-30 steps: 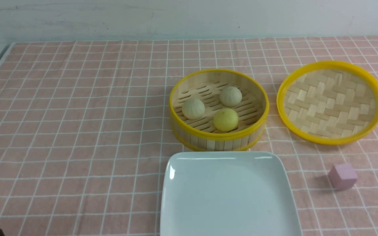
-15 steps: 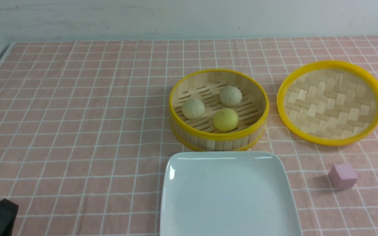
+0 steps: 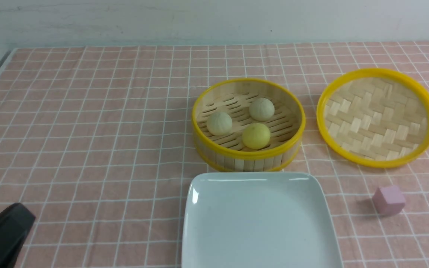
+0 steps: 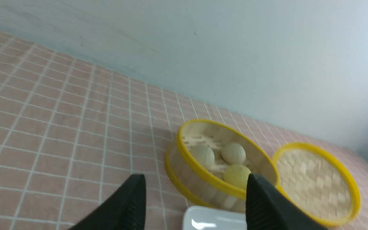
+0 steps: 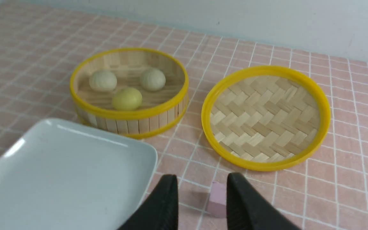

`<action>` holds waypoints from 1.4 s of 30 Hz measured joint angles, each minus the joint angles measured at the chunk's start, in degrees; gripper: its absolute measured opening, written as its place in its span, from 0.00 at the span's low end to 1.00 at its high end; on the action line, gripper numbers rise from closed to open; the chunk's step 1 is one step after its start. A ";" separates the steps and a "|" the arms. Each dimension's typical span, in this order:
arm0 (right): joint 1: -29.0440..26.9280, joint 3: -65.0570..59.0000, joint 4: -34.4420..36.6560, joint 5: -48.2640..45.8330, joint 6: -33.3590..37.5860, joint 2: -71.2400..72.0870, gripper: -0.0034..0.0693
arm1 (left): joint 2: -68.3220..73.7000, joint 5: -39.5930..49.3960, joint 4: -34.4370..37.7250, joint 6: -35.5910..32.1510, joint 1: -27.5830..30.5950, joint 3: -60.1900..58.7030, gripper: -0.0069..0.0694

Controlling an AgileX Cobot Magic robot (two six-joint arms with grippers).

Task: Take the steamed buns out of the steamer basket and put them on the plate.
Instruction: Use the right arm to grab the steamed stuffed bun that is closest to it

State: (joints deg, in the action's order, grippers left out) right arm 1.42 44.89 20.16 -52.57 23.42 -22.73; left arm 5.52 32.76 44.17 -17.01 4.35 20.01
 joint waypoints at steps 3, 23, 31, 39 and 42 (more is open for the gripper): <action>0.00 3.07 3.52 -1.34 5.03 -7.46 0.38 | 6.83 6.66 0.44 -6.95 0.00 5.50 0.66; 0.87 26.14 22.85 -3.09 31.18 -53.51 0.55 | 38.49 9.42 26.16 -50.08 0.00 16.76 0.68; 11.88 41.62 17.55 -4.28 30.80 -73.87 0.55 | 46.83 9.26 29.02 -55.13 0.00 16.76 0.68; 17.92 53.97 7.68 -3.36 24.92 -91.08 0.55 | 50.51 8.72 29.92 -55.52 0.00 16.76 0.68; 18.51 57.58 7.16 -3.18 23.85 -96.44 0.55 | 50.52 8.28 30.04 -55.52 0.00 16.76 0.68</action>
State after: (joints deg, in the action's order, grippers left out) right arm 19.93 102.47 27.32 -55.75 47.27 -119.16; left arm 56.04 41.04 74.21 -72.53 4.35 36.78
